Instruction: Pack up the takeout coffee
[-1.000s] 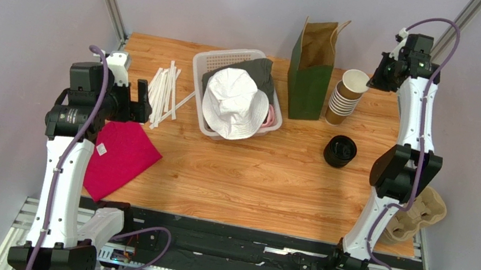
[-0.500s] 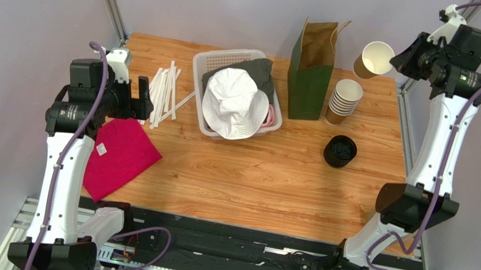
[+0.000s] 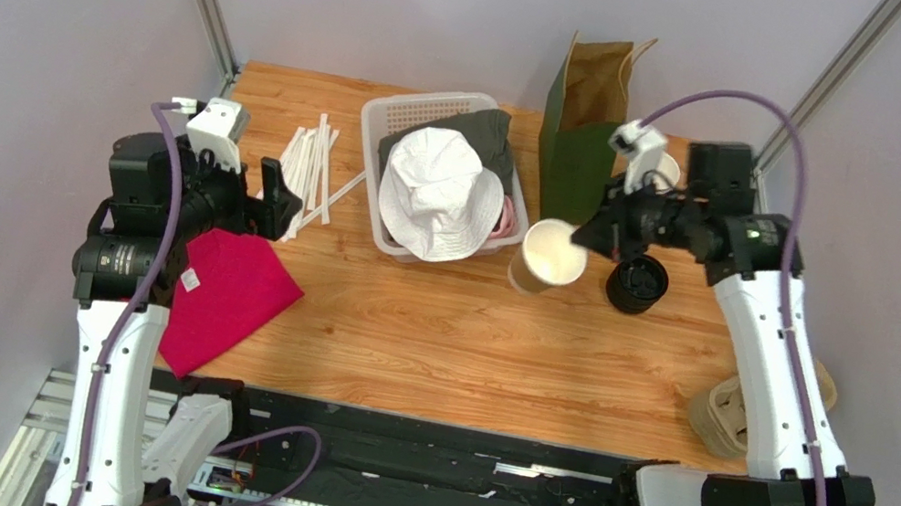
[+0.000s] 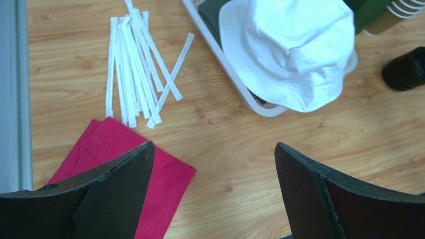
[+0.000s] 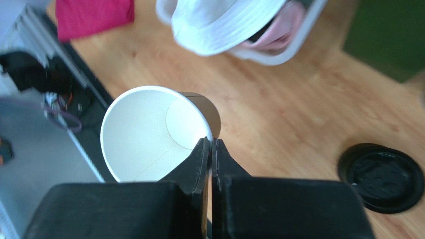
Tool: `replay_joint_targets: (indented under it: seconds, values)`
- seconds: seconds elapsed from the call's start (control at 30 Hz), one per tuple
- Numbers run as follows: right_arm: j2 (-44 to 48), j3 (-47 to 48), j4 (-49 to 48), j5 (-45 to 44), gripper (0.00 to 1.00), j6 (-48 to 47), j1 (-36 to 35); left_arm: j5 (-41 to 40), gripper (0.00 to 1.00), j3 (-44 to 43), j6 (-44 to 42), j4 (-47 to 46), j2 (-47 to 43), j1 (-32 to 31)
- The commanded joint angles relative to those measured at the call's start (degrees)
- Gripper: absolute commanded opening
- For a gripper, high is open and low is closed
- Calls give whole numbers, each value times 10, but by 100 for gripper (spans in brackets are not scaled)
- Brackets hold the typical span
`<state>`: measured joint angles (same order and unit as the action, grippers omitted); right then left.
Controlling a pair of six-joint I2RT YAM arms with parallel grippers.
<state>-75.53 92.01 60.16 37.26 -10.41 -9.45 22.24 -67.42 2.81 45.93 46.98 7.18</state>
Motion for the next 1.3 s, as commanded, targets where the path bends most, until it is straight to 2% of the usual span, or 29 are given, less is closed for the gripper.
replay_joint_targets:
  seconds: [0.0, 0.07, 0.3, 0.4, 0.57, 0.9, 1.1, 1.2, 1.27]
  values:
    - [5, -64, -8, -60, 0, -67, -117, 100, 99, 10, -41, -30, -10, 0]
    - [-2, -87, -25, -68, 0, -65, -153, 105, 99, 21, -34, -32, -13, 0]
    - [-25, -219, -194, -123, 0, -20, -288, 102, 99, 42, -13, -43, -22, 0]
    - [-37, -260, -258, -135, 0, 7, -310, 102, 99, 45, -13, -42, -23, 0]
    - [-84, -267, -282, -153, 0, 29, -319, 105, 99, 46, -11, -32, -25, 0]
    - [-72, -332, -355, -211, 3, 44, -320, 96, 99, 59, -6, -37, -30, 1]
    - [-61, -350, -354, -207, 18, 47, -319, 94, 99, 59, -7, -38, -28, 0]
    - [-68, -331, -324, -213, 36, 41, -319, 94, 99, 59, -3, -37, -26, 1]
    - [-69, -315, -302, -216, 42, 37, -320, 96, 99, 62, 1, -37, -27, 0]
